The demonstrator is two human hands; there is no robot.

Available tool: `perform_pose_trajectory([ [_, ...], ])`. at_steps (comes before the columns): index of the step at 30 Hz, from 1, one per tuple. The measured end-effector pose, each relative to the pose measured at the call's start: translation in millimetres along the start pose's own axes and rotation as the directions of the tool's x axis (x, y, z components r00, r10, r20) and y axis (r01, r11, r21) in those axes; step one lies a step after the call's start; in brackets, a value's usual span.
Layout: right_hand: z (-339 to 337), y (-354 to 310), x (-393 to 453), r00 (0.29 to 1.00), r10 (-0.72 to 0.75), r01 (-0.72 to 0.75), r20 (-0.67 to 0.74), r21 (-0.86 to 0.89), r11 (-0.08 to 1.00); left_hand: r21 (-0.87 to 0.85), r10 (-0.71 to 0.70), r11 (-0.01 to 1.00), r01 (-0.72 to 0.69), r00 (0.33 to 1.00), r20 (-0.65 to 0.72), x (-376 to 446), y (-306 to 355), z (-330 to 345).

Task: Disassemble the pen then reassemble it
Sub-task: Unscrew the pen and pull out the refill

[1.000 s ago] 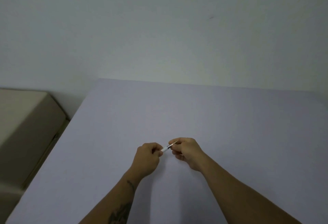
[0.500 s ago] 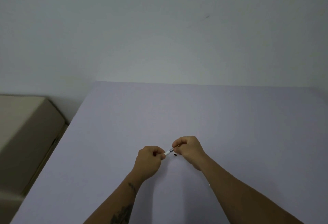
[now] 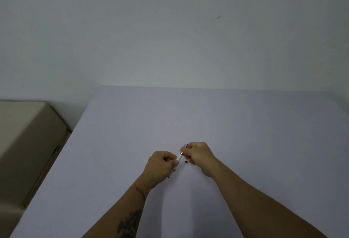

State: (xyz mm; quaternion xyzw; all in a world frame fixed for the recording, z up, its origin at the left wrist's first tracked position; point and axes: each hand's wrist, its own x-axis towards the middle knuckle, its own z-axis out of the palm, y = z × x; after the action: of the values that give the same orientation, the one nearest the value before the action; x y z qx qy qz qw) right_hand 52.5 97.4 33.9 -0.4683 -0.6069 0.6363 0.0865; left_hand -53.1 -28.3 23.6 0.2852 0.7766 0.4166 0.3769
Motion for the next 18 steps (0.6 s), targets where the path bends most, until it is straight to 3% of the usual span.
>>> perform_pose_trajectory([
  [5, 0.8, -1.8, -2.8, 0.991, 0.105, -0.111, 0.079, 0.074, 0.991, -0.004, -0.010, 1.000, 0.010, 1.000, 0.002, -1.6, -1.6, -1.6],
  [12, 0.2, -7.2, -3.3, 0.996, 0.090, -0.091, 0.023, 0.051, 0.995, -0.021, 0.002, 1.000, -0.001, 1.000, 0.030, -0.5, 4.6, -0.8],
  [18, -3.2, -10.3, -8.9, 0.988, 0.118, -0.128, 0.101, 0.089, 0.988, -0.018, -0.004, 1.000, 0.005, 1.000, 0.031, -2.0, 2.3, 0.1],
])
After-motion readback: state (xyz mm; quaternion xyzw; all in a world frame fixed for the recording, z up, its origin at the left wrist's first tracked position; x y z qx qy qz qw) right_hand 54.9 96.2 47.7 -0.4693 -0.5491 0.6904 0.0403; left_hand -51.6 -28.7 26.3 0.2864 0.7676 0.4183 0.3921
